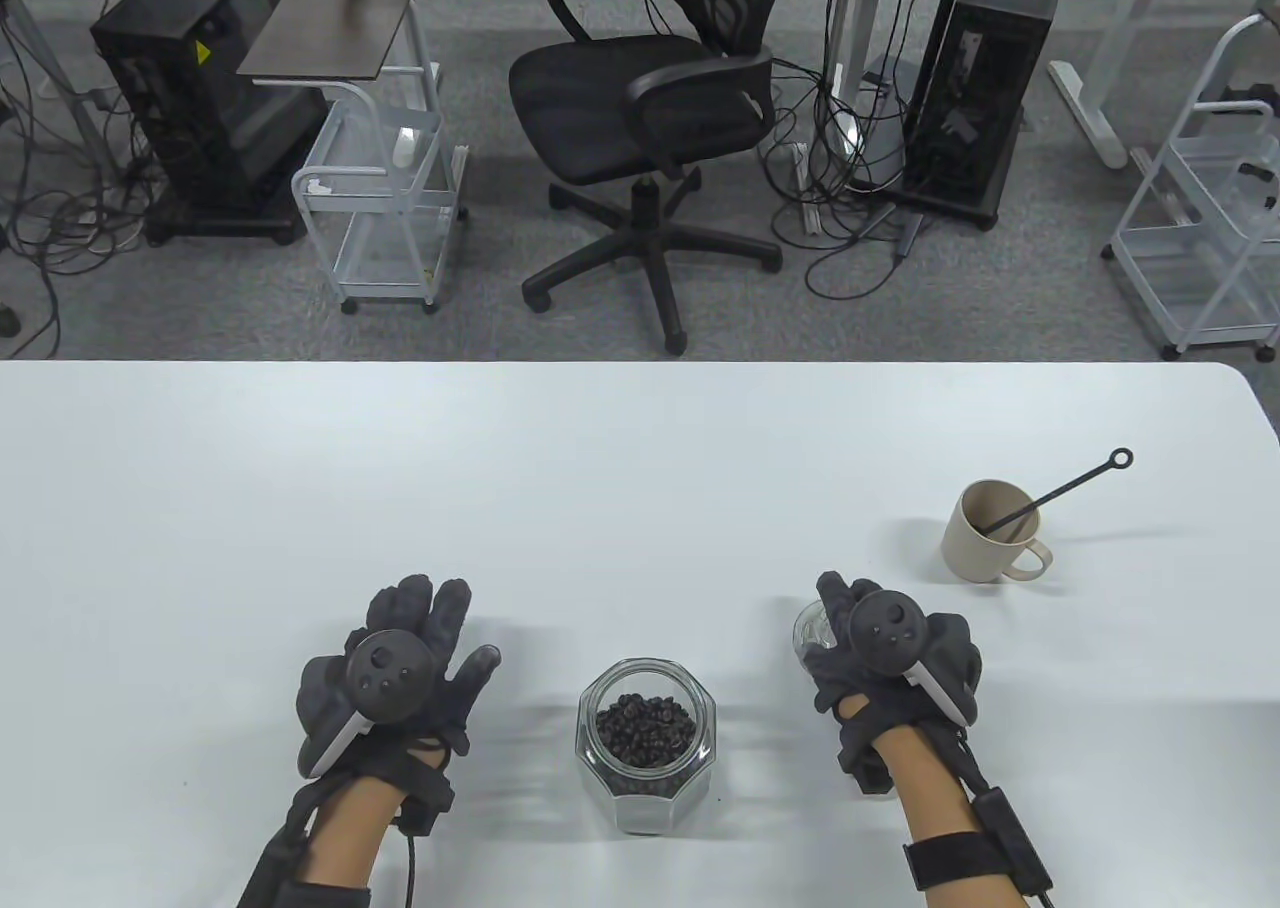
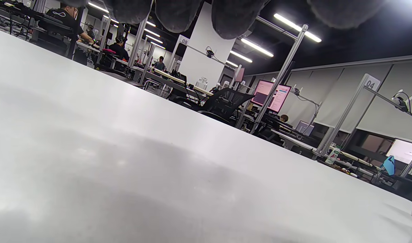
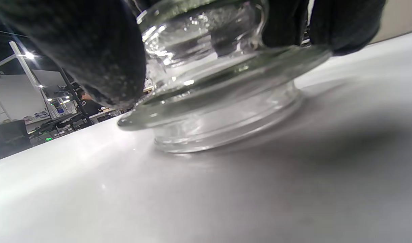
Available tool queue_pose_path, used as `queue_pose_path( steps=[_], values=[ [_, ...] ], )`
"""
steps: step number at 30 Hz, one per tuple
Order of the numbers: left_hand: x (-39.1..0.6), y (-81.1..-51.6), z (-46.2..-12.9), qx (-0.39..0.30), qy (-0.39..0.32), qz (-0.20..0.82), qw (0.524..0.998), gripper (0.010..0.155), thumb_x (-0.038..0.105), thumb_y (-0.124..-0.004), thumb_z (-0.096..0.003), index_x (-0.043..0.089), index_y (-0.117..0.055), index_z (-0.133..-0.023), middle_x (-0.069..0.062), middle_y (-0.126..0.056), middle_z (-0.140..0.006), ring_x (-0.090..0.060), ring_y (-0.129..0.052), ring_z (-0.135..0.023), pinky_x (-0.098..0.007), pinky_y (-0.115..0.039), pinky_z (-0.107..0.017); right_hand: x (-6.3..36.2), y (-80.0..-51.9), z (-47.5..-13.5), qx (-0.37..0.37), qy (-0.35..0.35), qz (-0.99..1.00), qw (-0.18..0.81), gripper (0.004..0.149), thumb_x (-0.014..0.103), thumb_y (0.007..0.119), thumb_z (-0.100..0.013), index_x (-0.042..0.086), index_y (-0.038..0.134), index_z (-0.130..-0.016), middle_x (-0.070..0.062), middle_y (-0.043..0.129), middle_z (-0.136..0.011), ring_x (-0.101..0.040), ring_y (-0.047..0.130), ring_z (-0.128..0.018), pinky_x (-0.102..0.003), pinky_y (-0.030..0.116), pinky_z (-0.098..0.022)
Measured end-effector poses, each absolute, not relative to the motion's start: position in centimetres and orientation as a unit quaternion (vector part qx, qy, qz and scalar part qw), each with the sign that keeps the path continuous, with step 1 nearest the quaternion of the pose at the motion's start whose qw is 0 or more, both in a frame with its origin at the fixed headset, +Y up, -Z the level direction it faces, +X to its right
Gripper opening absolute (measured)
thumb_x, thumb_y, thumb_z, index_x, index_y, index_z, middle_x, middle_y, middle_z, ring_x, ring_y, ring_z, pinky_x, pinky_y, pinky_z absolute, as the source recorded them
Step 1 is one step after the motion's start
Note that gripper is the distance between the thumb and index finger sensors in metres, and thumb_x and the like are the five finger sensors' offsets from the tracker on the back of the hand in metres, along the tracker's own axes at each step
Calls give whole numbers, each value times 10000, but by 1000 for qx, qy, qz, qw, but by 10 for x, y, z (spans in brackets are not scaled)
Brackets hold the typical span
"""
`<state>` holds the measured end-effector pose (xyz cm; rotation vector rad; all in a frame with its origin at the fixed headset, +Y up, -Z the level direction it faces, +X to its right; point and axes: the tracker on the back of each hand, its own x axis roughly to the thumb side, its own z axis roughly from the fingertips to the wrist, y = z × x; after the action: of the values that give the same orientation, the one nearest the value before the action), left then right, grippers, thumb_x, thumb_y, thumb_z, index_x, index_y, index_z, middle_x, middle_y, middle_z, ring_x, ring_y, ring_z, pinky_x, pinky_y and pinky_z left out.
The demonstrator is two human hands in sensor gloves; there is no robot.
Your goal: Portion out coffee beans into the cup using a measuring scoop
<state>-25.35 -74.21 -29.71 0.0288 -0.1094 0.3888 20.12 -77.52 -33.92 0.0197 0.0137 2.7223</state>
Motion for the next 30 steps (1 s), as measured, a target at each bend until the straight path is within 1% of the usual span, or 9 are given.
queue_pose_path(
  steps=[2, 3, 6, 12, 16, 19, 24, 26, 30],
  values=[
    [-253, -742, -297, 13, -54, 190, 980, 818, 675, -561, -443, 236, -455, -1125, -188, -364, -1202, -578, -369, -1103, -778, -385, -689, 201, -775, -339, 10, 17, 979, 205, 750, 387, 933, -422, 180, 585, -1053, -256, 528, -1048, -629, 585, -934, -733, 603, -565],
    [-253, -742, -297, 13, -54, 189, 980, 818, 675, -560, -444, 237, -452, -1125, -189, -365, -1202, -579, -370, -1102, -778, -386, -689, 202, -773, -338, 13, 17, 979, 202, 761, 423, 924, -425, 183, 575, -1058, -254, 498, -1063, -633, 578, -937, -739, 593, -569],
    [-253, -744, -298, 10, -53, 190, 980, 819, 674, -562, -443, 233, -455, -1125, -192, -369, -1200, -579, -374, -1101, -779, -387, -688, 206, -763, -335, 10, -10, 976, 217, 768, 482, 890, -440, 194, 555, -1068, -250, 461, -1086, -633, 576, -942, -750, 575, -573],
    [-253, -742, -297, 12, -51, 190, 980, 817, 672, -561, -444, 233, -454, -1125, -189, -368, -1201, -579, -374, -1102, -778, -386, -689, 224, -731, -327, -44, -125, 948, 290, 704, 437, 875, -451, 171, 604, -1044, -252, 547, -1055, -604, 692, -889, -725, 624, -555],
    [-254, -742, -297, 13, -48, 191, 980, 817, 672, -561, -444, 233, -453, -1125, -191, -368, -1201, -578, -374, -1102, -779, -385, -689, 252, -713, -318, -98, -216, 914, 328, 671, 415, 872, -455, 159, 634, -1028, -254, 592, -1031, -583, 752, -847, -693, 665, -536],
    [-255, -741, -297, 14, -48, 192, 980, 817, 672, -561, -444, 232, -453, -1125, -192, -370, -1200, -578, -375, -1102, -778, -386, -689, 278, -708, -312, -146, -264, 892, 336, 658, 400, 866, -460, 155, 633, -1025, -256, 594, -1024, -568, 776, -825, -677, 684, -523],
    [-255, -742, -299, 10, -48, 194, 980, 819, 673, -562, -444, 232, -453, -1125, -192, -369, -1201, -581, -376, -1100, -779, -384, -688, 323, -721, -308, -237, -297, 857, 348, 642, 352, 836, -476, 141, 592, -1032, -269, 555, -1023, -559, 775, -800, -649, 693, -511],
    [-255, -742, -299, 10, -48, 192, 980, 818, 673, -560, -444, 234, -451, -1125, -191, -369, -1201, -578, -375, -1103, -778, -384, -690, 340, -732, -309, -268, -282, 851, 353, 641, 342, 830, -478, 142, 582, -1035, -268, 545, -1027, -558, 776, -798, -645, 695, -510],
    [-256, -743, -300, 6, -47, 193, 980, 818, 672, -561, -444, 232, -452, -1125, -190, -371, -1201, -577, -376, -1103, -778, -385, -690, 358, -749, -318, -291, -243, 848, 369, 652, 308, 827, -479, 148, 551, -1048, -265, 512, -1043, -556, 778, -797, -631, 703, -509]
  ],
)
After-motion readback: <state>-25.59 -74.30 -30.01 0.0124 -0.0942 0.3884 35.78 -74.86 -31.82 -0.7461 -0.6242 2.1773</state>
